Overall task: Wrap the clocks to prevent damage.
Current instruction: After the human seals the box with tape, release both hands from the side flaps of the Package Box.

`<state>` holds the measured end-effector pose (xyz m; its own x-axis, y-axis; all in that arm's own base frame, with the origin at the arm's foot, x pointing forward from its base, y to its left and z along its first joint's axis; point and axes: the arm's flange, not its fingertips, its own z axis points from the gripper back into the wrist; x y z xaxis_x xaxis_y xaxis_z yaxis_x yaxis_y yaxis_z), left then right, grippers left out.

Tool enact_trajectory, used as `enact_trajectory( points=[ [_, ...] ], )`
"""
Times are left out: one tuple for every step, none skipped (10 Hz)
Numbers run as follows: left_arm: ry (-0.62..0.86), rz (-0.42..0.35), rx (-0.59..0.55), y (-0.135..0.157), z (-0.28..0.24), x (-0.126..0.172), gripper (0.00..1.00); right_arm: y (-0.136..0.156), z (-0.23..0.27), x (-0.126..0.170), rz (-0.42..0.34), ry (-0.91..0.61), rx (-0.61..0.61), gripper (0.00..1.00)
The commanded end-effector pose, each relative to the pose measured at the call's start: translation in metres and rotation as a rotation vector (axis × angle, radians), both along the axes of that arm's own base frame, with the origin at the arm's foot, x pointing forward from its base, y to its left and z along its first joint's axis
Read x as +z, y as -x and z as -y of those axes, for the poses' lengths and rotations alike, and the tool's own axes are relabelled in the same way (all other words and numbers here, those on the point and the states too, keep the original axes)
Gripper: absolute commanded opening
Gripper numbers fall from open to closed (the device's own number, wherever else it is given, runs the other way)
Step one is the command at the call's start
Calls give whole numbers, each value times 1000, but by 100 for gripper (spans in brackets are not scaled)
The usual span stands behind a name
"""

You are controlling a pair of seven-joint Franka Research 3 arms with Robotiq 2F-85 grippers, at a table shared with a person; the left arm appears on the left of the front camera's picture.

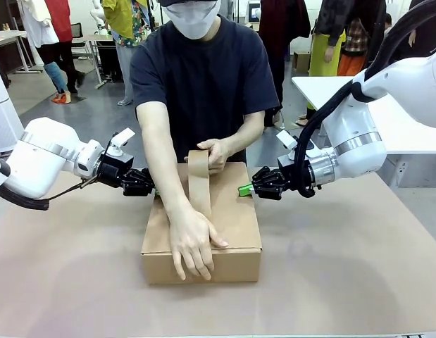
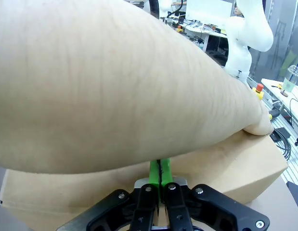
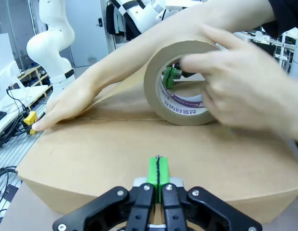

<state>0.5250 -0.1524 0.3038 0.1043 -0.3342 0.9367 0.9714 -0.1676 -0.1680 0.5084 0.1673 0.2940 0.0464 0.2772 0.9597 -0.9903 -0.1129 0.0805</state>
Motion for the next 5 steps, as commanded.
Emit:
enact_trajectory(
  points=[
    [-8, 2, 3, 0, 1, -2, 0, 1, -1, -2, -2, 3, -5, 1],
    [-8, 2, 3, 0, 1, -2, 0, 1, -1, -2, -2, 3, -5, 1],
    [-8, 2, 3, 0, 1, -2, 0, 1, -1, -2, -2, 3, -5, 1],
    [-8, 2, 3, 0, 1, -2, 0, 1, -1, -2, -2, 3, -5, 1],
    [-8, 2, 3, 0, 1, -2, 0, 1, -1, -2, -2, 3, -5, 1]
  ],
)
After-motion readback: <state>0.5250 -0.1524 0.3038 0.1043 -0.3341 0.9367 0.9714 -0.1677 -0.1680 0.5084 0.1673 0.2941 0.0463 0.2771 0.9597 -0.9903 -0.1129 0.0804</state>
